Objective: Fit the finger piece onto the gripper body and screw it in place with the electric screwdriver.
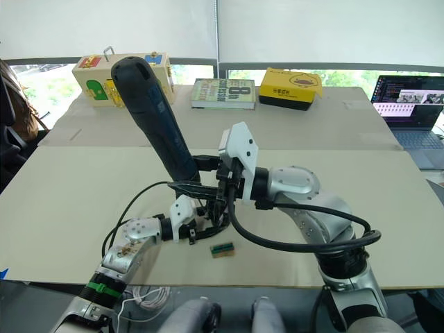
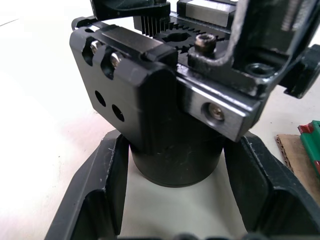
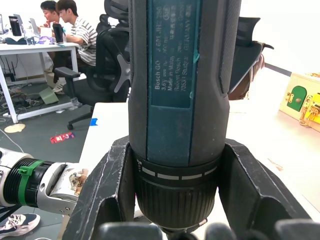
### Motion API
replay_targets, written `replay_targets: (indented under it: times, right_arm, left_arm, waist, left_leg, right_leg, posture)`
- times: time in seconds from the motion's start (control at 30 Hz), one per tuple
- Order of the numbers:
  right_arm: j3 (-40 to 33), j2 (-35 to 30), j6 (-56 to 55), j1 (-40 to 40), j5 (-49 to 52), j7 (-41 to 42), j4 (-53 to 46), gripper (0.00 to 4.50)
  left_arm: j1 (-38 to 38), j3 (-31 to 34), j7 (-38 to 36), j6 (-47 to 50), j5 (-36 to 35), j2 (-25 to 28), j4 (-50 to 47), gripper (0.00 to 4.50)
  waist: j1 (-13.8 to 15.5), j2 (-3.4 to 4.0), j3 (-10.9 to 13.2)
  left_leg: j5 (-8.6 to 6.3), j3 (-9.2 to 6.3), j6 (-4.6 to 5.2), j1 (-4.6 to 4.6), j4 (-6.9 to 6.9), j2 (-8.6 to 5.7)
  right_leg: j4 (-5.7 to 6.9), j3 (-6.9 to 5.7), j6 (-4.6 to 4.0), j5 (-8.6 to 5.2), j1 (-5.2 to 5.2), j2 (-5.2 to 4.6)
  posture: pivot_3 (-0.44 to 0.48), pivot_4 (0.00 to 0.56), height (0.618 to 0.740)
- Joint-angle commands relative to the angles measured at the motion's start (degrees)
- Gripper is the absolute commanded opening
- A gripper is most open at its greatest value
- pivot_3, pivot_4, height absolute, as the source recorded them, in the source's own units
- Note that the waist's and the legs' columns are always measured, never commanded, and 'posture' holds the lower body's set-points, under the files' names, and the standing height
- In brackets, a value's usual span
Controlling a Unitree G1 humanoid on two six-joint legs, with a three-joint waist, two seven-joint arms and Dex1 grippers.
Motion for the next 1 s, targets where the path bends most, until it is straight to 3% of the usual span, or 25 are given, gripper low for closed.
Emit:
replay_targets:
  times: [0.03, 1.0]
  right_arm:
    - [-1.7, 0.2, -1.0, -1.3, 0.2, 0.2, -1.2, 1.9]
    - [-0.8, 1.1, -1.5, -0.2, -2.1, 1.4, -0.4, 1.9]
  left_arm:
    - [1.3, -2.2, -0.5, 2.3, 0.3, -0.1, 0.4, 2.27]
    - [1.0, -2.1, -0.8, 2.9, 0.1, 0.2, 0.3, 2.27]
  waist:
    - [0.0, 0.0, 0.0]
    - [0.0, 0.0, 0.0]
  left_leg:
    - [0.0, 0.0, 0.0, 0.0, 0.0, 0.0]
    - [-0.01, 0.0, 0.0, 0.0, 0.0, 0.0]
  right_leg:
    - [0.0, 0.0, 0.0, 0.0, 0.0, 0.0]
    - [-0.01, 0.0, 0.0, 0.0, 0.0, 0.0]
  posture:
    - [0.0, 0.15, 0.74]
    - [0.0, 0.15, 0.74]
